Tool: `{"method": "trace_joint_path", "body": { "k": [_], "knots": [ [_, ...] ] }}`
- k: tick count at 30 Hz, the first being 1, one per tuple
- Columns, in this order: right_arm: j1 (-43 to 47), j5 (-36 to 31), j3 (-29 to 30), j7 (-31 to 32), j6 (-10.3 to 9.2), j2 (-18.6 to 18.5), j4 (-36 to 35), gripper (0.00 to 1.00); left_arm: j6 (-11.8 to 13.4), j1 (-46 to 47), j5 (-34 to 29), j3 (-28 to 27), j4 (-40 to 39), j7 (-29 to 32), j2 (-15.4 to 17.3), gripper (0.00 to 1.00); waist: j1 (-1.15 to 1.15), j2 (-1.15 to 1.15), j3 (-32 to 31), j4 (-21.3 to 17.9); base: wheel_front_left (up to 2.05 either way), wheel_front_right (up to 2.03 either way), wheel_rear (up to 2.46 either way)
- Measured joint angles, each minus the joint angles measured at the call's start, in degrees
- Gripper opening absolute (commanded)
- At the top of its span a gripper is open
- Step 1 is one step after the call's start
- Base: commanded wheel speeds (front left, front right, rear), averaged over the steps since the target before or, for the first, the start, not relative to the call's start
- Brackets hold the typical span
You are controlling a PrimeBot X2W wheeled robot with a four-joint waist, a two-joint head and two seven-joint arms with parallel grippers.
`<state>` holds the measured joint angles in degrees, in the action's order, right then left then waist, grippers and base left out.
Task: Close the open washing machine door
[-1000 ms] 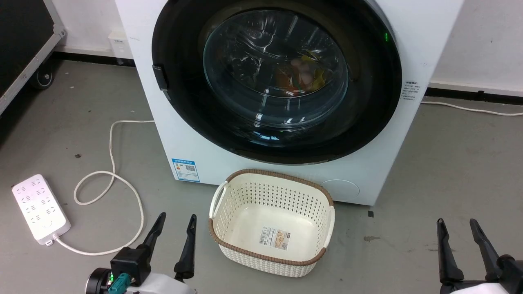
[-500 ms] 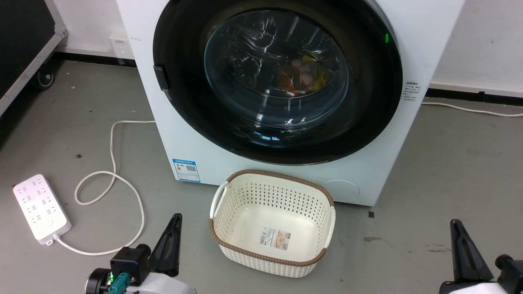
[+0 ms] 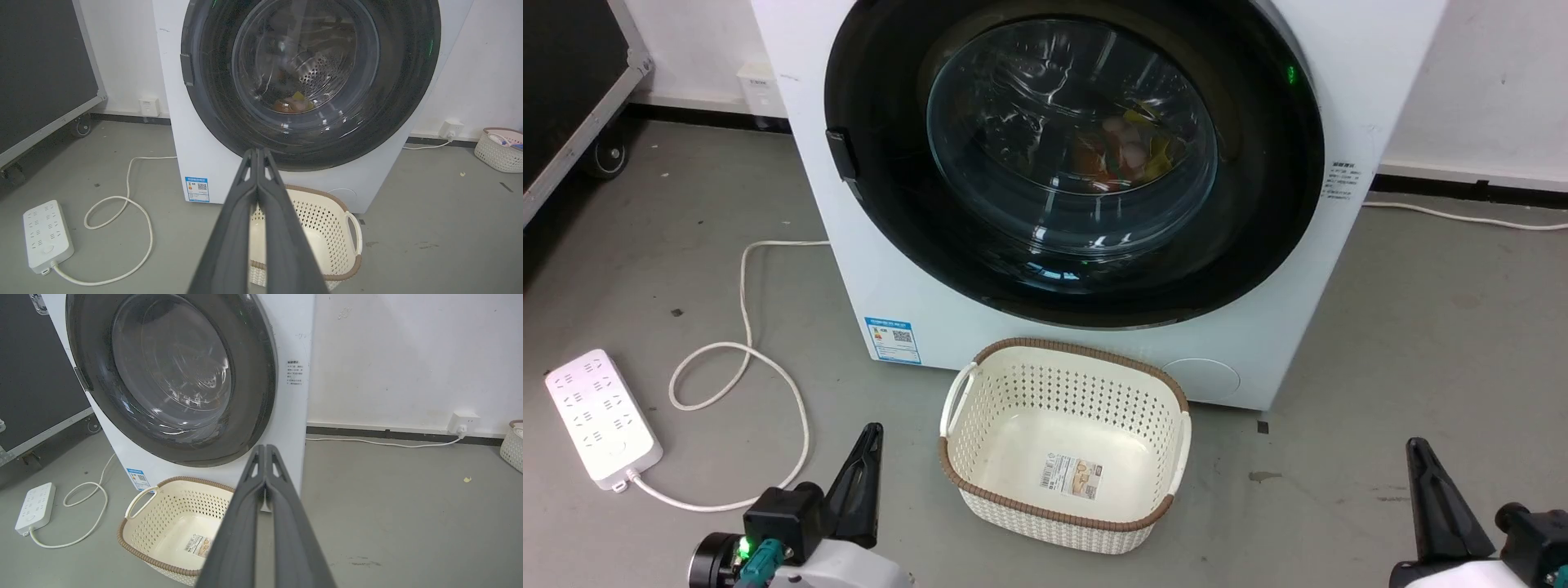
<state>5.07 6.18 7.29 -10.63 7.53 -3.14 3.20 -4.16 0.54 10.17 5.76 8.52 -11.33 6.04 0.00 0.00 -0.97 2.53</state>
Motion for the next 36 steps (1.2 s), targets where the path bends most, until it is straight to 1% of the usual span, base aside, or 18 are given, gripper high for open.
{"method": "trace_joint_path", "body": {
  "k": [36],
  "knots": [
    [-1.0, -2.1, -2.5, 3.7, 0.00, 0.0, -0.9, 0.00, 1.3, 0.0, -3.5, -2.0, -2.9, 3.9, -1.2, 0.00, 0.00, 0.00, 0.3, -0.9, 0.00, 0.00, 0.00]
  ]
}}
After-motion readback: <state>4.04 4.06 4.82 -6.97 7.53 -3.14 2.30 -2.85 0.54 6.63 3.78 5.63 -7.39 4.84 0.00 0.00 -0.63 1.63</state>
